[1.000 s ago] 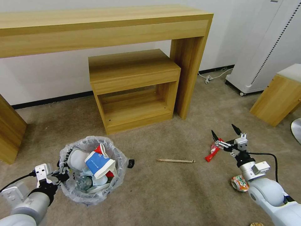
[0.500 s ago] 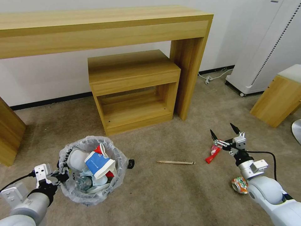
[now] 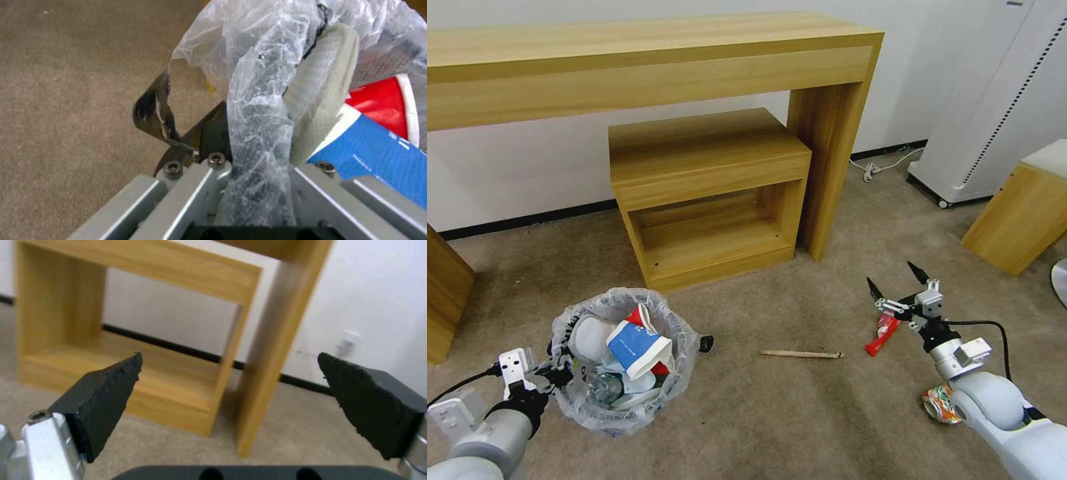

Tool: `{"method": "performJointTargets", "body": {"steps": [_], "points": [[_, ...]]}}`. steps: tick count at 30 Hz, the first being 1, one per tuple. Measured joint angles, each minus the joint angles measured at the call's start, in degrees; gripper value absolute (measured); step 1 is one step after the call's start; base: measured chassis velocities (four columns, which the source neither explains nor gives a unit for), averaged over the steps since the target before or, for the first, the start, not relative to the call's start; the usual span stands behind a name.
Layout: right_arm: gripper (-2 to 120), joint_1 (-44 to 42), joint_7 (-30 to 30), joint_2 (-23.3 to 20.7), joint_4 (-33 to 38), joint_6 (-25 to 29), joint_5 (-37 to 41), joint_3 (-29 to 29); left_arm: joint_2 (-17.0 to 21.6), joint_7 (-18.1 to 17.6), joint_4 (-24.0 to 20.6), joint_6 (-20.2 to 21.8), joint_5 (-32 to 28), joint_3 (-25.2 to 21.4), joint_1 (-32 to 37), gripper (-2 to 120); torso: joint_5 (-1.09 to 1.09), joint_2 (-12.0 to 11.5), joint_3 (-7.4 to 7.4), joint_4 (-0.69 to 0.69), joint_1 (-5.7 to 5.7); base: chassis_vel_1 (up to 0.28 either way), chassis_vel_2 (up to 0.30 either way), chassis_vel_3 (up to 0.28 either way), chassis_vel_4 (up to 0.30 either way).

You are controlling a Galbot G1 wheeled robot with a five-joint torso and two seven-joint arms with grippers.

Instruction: Pick up the trash bin and place the garbage on the floor into it.

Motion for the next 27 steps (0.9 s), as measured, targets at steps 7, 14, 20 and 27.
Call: {"method": "performJointTargets", "body": {"steps": [7,14,20,27], "points": [[100,13.3,-12.8,-2.6,-14.3,5.6,1.2,-13.2,-1.8,0.0,0.7,-0.2,0.4,0.0,-0.6,1,-0.01,0.0,0.0,0.01,0.0,0.0,0.0,0.0,0.0],[100,20.4,-23.1,-0.9,-27.1,8.2,1.2,-21.7,-2.5,0.1,1.6,-0.6,0.7,0.0,-1.2,1,-0.03,0.0,0.0,-0.04,0.0,0.0,0.0,0.0,0.0],[100,26.4,-25.8,3.9,-36.6,9.6,-0.5,-26.2,-3.4,0.4,2.1,-1.0,0.8,-0.5,-1.0,1,0.01,0.0,0.01,0.03,0.0,0.0,0.0,0.0,0.0],[100,30.5,-27.2,7.7,-44.5,9.8,-2.5,-29.9,-4.5,0.6,3.2,-1.0,1.6,0.3,-2.1,1,-0.02,0.0,0.0,-0.01,0.0,0.0,0.0,0.0,0.0]]}}
